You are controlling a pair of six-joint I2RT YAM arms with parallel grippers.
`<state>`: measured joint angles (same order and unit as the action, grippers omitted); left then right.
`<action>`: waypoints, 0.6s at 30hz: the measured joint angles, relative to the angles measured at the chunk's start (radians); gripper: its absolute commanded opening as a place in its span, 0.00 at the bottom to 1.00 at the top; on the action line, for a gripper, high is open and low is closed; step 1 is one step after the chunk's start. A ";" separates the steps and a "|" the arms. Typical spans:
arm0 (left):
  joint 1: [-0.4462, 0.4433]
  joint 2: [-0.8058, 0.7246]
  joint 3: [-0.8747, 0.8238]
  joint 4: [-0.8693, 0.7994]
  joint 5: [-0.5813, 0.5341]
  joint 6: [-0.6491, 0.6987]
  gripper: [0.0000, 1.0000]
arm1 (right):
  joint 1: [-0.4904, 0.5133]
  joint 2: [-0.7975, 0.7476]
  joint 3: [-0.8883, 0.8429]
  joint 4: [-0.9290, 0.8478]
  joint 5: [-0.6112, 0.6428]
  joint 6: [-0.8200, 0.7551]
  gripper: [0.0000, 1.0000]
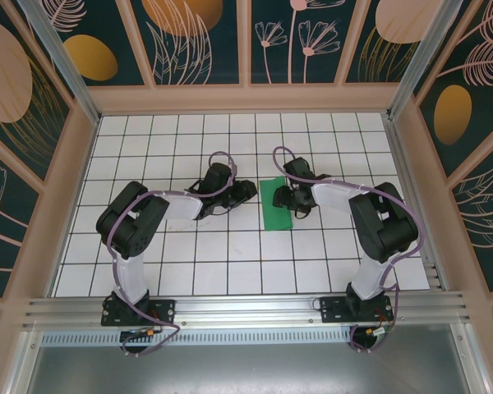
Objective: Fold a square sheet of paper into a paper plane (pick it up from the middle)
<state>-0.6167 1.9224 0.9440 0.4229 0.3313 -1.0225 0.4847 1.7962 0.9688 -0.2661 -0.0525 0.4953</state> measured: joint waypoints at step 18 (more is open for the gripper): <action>-0.009 0.028 0.052 -0.004 0.024 -0.001 0.35 | -0.001 0.014 0.020 -0.024 0.000 0.012 0.67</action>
<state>-0.6258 1.9507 0.9962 0.4187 0.3553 -1.0233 0.4835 1.8099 0.9886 -0.2901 -0.0525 0.5076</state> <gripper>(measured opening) 0.352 0.664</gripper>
